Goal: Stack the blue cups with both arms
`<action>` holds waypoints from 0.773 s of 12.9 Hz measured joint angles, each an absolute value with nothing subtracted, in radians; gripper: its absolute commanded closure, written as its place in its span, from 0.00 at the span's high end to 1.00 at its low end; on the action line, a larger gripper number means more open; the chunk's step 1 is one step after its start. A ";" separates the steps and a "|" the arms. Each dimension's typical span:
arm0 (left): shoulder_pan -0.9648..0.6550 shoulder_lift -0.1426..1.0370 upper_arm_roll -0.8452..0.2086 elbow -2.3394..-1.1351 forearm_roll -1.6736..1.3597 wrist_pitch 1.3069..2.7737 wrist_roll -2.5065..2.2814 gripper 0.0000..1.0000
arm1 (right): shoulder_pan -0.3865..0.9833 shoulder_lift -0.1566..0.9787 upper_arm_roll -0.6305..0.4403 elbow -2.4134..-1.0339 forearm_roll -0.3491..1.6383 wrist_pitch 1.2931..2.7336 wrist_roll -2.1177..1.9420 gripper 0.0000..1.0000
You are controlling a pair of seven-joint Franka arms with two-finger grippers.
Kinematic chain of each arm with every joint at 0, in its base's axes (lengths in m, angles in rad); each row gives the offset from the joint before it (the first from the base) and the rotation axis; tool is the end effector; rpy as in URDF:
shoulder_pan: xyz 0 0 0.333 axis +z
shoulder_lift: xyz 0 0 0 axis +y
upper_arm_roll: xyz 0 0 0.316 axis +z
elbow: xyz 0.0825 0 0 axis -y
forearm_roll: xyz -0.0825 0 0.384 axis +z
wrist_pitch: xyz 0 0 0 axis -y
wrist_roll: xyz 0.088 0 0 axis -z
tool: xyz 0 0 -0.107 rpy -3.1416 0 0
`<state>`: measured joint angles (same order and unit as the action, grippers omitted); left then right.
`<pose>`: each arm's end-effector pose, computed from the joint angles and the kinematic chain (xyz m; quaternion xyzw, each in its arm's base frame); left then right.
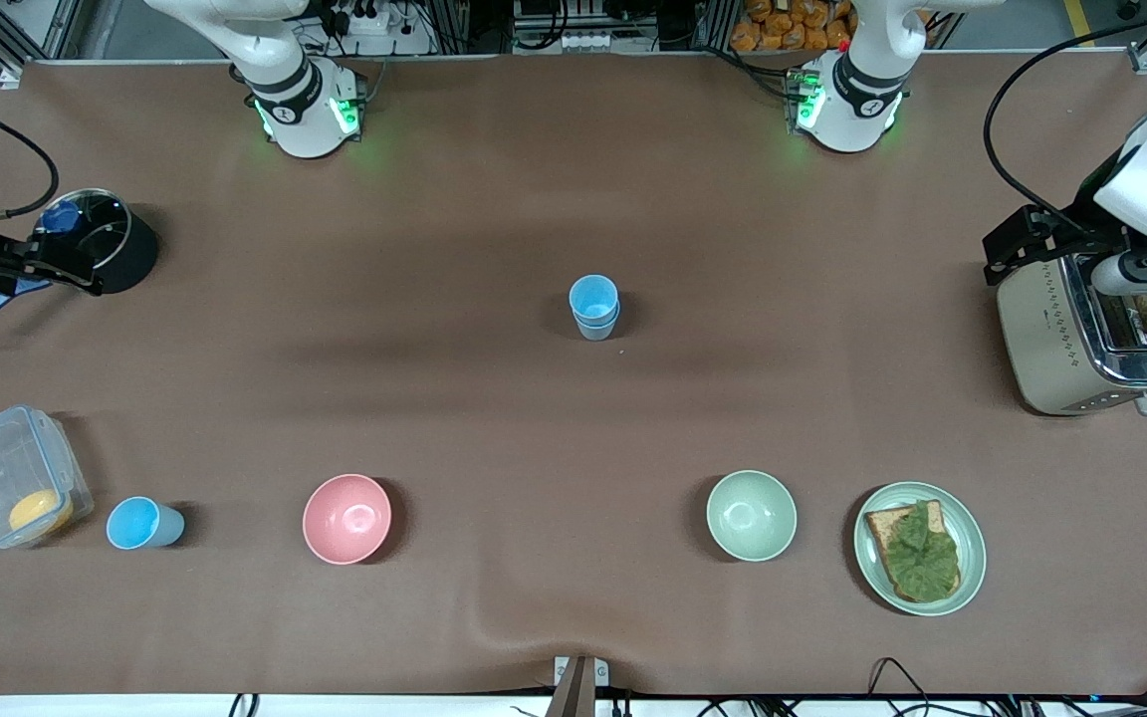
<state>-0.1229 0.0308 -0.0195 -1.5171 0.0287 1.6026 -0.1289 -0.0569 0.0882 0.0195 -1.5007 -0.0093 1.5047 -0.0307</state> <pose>0.5626 -0.0775 0.6356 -0.9995 0.0068 -0.0290 0.0102 0.5737 -0.0230 0.6020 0.9991 -0.0035 -0.0422 0.0024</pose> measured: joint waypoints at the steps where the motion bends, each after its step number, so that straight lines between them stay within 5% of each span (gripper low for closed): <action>1: -0.123 0.031 -0.019 -1.517 0.029 1.603 -0.129 1.00 | -0.057 0.088 0.020 -1.501 -0.009 1.505 -0.031 1.00; 10: -0.124 0.029 -0.010 -1.517 0.029 1.591 -0.129 1.00 | -0.057 0.088 0.019 -1.501 -0.009 1.504 -0.030 1.00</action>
<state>-0.1240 0.0289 -0.0102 -1.5175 0.0287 1.5913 -0.1289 -0.0569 0.0882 0.0195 -1.5007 -0.0093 1.5044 -0.0300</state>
